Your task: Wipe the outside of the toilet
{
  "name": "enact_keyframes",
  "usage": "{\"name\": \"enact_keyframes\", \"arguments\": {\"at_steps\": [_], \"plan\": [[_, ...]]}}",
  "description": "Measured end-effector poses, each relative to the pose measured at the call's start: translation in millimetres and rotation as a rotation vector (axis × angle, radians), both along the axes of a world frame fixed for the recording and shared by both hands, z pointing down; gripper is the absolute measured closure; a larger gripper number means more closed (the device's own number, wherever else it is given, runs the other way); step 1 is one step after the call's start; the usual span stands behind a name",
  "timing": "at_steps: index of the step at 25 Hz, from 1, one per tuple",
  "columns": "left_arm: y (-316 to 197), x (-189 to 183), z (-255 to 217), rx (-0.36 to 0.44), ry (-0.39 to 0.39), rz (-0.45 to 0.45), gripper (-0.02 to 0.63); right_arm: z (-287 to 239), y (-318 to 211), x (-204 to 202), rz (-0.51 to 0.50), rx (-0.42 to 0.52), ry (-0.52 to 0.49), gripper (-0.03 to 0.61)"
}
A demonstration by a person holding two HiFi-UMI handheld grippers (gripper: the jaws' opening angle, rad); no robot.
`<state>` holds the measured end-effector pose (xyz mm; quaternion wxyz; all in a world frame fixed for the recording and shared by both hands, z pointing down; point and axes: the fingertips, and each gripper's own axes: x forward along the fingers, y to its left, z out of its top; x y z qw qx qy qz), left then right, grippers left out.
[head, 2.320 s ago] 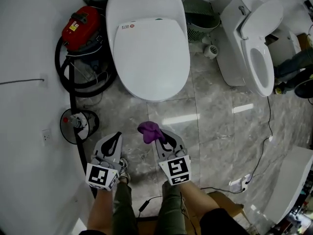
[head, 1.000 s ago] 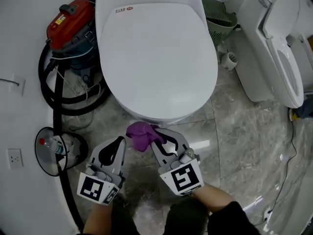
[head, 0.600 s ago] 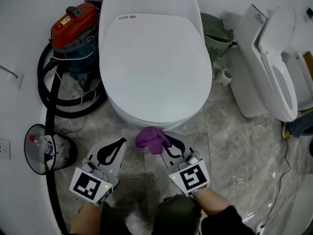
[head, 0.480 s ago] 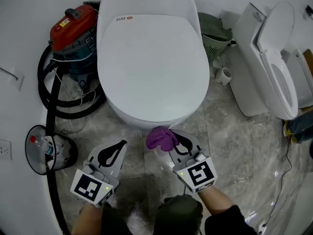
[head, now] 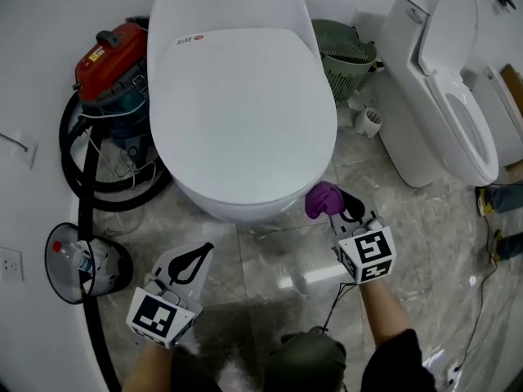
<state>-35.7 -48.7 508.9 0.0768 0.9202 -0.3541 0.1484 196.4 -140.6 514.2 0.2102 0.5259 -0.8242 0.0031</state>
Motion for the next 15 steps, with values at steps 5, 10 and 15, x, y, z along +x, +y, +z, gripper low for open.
{"name": "enact_keyframes", "arguments": {"at_steps": [5,10,15], "plan": [[-3,-7,-7,0.037,0.012,-0.013,0.612,6,-31,32,0.086,0.006,0.023,0.538],[-1,-15,-14,0.070,-0.006,-0.019,0.612,12,-40,45,0.147,0.004,0.011,0.538],[-4,-31,-18,0.085,0.001,-0.059,0.612,1,-6,45,0.118,0.024,-0.010,0.538]]}}
